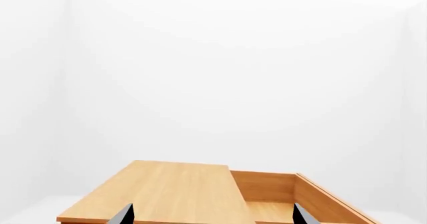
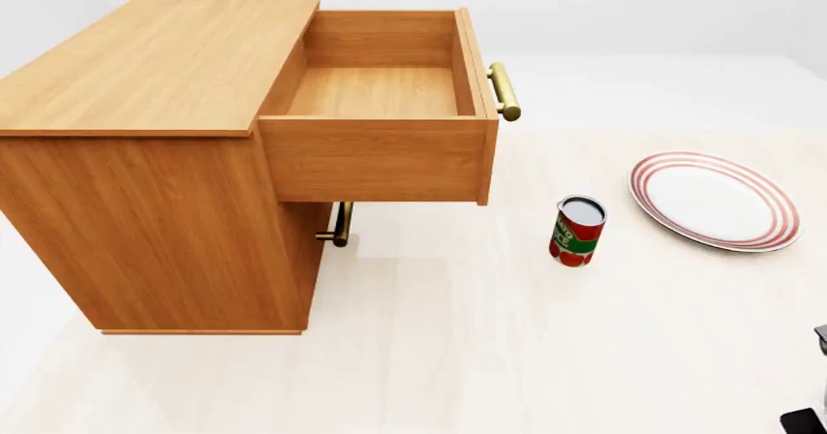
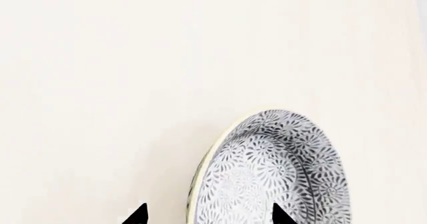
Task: Put the bowl in the top drawer of the cabinet.
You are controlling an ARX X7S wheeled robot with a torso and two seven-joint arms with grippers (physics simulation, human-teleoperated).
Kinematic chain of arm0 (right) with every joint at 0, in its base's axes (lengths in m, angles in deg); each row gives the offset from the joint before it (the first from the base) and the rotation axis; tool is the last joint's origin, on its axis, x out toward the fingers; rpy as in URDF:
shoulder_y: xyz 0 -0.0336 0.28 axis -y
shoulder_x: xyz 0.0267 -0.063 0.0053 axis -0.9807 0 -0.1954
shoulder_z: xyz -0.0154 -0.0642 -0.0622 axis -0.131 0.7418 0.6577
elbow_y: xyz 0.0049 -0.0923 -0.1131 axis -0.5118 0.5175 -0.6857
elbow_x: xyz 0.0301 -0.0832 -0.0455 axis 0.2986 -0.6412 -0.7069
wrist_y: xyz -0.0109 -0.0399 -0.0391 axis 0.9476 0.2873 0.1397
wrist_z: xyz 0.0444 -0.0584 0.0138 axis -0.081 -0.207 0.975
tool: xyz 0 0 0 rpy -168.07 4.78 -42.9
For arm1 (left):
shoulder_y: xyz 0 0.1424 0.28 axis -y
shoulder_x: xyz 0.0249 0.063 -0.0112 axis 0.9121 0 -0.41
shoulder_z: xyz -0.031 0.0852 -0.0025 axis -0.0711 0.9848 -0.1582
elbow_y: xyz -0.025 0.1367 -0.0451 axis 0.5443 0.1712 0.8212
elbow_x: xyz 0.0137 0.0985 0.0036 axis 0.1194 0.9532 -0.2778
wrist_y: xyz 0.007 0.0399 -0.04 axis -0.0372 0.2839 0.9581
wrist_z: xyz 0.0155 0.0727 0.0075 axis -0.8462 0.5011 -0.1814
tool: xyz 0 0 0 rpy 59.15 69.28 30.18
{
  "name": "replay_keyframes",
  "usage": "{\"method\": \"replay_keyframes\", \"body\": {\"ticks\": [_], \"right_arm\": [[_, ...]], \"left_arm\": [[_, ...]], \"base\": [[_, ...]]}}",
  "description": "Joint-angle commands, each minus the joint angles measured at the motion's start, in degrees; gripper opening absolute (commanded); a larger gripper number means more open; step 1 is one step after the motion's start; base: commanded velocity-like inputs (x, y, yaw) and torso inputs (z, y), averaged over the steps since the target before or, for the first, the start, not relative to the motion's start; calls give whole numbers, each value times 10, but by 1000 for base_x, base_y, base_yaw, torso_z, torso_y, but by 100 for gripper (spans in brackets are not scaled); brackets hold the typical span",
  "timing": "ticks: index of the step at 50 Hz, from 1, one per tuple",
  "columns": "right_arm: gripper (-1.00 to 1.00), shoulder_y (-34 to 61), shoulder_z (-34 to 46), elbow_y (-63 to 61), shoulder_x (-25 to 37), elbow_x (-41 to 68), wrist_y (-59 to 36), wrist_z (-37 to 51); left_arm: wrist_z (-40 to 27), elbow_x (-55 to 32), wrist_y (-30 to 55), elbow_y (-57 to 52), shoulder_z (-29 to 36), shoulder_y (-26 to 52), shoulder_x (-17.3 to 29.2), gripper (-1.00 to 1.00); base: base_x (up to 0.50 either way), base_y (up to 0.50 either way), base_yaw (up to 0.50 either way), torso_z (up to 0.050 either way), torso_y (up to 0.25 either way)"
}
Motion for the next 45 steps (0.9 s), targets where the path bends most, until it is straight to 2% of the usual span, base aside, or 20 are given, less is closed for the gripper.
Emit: {"method": "replay_keyframes", "body": {"ticks": [1, 23, 34, 45], "right_arm": [[-100, 12, 15, 11, -21, -11, -15, 5], [-100, -6, -1, 6, 2, 0, 3, 2], [-100, 39, -8, -33, 21, 1, -19, -8], [-100, 121, 5, -77, 13, -17, -70, -20]], "left_arm": [[-5, -6, 2, 1, -1, 3, -1, 100], [-7, -4, 12, 4, 4, 11, -8, 100], [-14, -16, 10, 4, -5, 9, -4, 100], [-19, -27, 12, 5, -14, 7, -4, 100]], "base": [[0, 0, 0, 0, 0], [0, 0, 0, 0, 0], [0, 0, 0, 0, 0], [0, 0, 0, 0, 0]]}}
